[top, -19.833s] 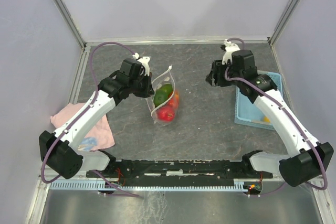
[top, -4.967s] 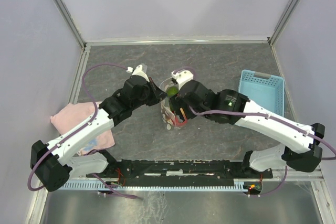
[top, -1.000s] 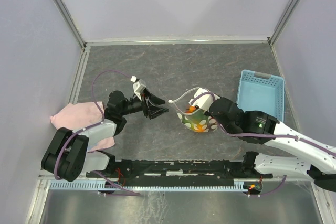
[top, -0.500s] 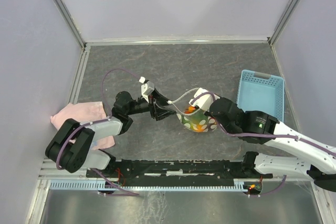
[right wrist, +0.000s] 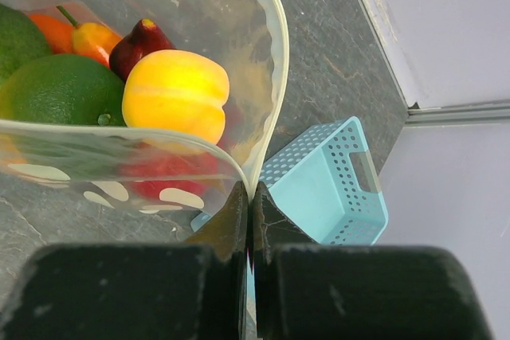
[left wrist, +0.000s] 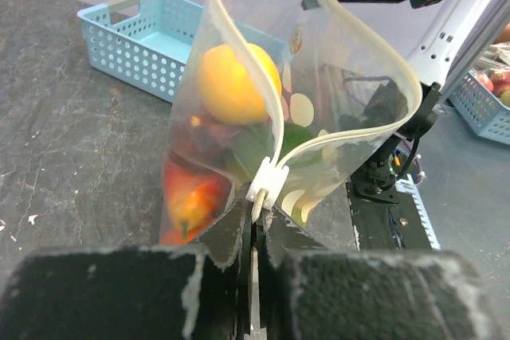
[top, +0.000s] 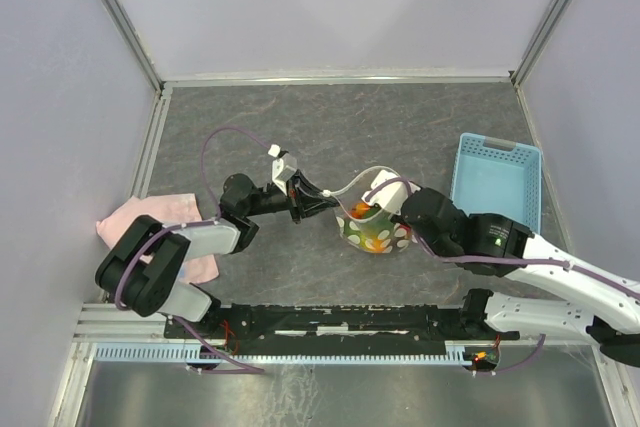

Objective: Place the food in the zip-top bag and seal the zipper
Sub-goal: Zip the zipper food storage bag at the center of the board.

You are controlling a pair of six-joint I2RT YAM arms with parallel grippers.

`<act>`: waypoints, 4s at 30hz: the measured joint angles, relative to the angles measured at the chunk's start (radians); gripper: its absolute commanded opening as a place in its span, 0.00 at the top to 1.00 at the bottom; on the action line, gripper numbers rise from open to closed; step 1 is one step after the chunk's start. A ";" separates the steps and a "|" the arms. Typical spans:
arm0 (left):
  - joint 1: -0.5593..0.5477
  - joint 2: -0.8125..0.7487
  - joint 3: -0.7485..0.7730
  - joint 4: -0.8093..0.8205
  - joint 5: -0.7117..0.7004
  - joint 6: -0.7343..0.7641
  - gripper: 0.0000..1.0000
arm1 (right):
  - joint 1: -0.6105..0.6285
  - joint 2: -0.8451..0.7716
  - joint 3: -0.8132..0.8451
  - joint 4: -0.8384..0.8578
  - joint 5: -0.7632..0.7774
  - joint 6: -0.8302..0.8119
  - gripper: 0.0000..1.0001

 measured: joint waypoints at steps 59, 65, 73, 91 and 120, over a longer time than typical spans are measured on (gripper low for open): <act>-0.026 -0.426 0.088 -0.756 -0.090 0.325 0.97 | -0.259 0.618 0.615 -0.059 -1.262 -0.344 0.62; -0.026 -0.431 0.088 -0.762 -0.092 0.326 0.97 | -0.278 0.634 0.629 -0.063 -1.306 -0.360 0.71; -0.026 -0.444 0.085 -0.774 -0.098 0.357 0.97 | -0.290 0.638 0.629 -0.091 -1.310 -0.365 0.71; -0.026 -0.444 0.084 -0.781 -0.101 0.360 0.97 | -0.292 0.678 0.661 -0.131 -1.344 -0.381 0.91; -0.015 -0.477 0.013 -0.660 -0.242 0.368 0.97 | -0.306 0.455 0.460 -0.120 -1.051 -0.250 0.98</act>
